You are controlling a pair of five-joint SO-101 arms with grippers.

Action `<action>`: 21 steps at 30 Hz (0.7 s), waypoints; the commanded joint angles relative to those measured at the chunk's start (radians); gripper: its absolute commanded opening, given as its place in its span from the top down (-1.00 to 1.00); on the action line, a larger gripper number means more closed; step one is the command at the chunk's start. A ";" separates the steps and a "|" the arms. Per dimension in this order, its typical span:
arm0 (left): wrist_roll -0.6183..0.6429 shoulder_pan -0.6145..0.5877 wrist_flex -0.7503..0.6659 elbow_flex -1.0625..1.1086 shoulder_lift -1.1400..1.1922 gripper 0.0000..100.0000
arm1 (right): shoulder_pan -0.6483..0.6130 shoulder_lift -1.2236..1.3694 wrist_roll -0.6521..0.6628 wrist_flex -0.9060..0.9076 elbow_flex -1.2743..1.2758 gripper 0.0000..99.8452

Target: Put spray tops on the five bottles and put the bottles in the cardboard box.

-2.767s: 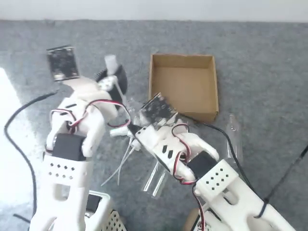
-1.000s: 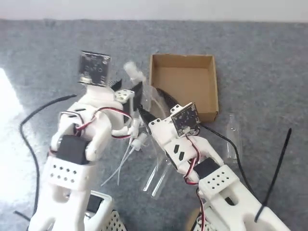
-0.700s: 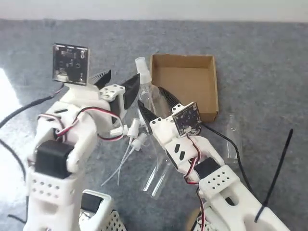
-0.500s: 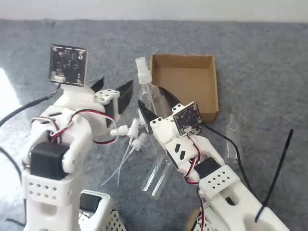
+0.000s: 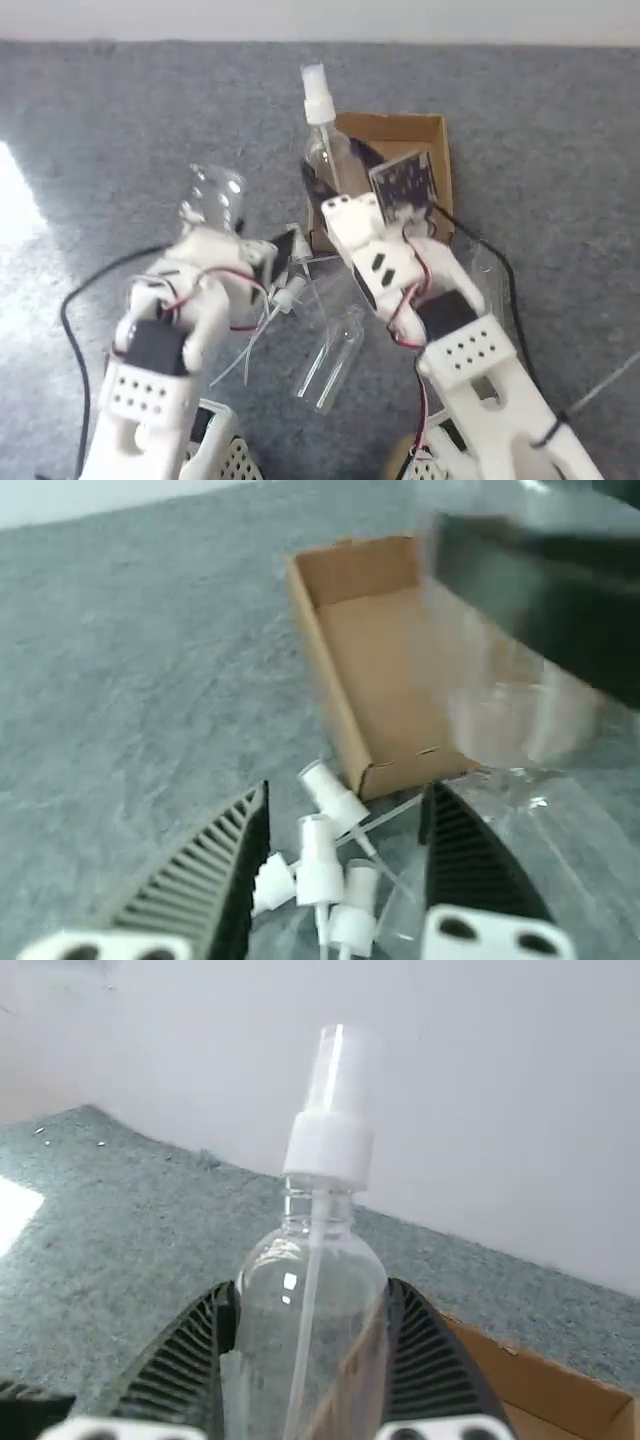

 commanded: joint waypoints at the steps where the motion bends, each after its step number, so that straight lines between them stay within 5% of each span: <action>1: -0.003 0.048 -0.031 0.030 -0.114 0.44 | -0.007 0.148 -0.014 0.044 -0.207 0.99; 9: -0.009 0.046 -0.207 0.148 -0.123 0.37 | -0.108 0.332 -0.014 0.183 -0.384 0.99; 21: -0.044 -0.055 -0.348 0.133 0.074 0.38 | -0.131 0.076 -0.009 0.498 -0.428 0.99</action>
